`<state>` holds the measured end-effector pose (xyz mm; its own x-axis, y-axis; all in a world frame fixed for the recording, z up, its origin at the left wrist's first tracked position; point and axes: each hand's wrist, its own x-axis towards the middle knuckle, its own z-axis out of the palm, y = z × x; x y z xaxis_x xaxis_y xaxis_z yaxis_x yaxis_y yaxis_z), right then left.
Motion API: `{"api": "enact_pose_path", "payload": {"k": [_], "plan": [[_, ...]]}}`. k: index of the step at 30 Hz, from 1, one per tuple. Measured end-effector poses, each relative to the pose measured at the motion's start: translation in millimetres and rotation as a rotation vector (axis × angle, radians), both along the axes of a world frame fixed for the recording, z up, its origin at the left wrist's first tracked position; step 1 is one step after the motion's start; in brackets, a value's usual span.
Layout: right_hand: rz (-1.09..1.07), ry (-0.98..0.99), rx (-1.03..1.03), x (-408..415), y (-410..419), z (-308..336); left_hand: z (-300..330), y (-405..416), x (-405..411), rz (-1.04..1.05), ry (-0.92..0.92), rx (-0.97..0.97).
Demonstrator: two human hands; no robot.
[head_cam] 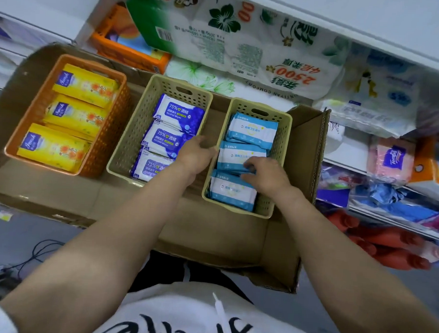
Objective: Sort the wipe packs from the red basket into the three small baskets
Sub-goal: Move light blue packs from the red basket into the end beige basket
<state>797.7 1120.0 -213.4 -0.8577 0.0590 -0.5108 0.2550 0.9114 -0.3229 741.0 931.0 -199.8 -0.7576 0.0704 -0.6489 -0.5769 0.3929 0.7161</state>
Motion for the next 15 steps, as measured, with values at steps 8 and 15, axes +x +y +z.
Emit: {"api": "enact_pose_path", "payload": {"k": [8,15], "plan": [[0.026,0.2,0.053,-52.3,-5.1,113.8,99.7,-82.0,-13.9,-0.069,0.431,-0.138],[0.046,0.623,0.031,-49.3,-116.2,212.2,173.4,-223.0,-2.2,-0.133,0.875,-0.349]]}}
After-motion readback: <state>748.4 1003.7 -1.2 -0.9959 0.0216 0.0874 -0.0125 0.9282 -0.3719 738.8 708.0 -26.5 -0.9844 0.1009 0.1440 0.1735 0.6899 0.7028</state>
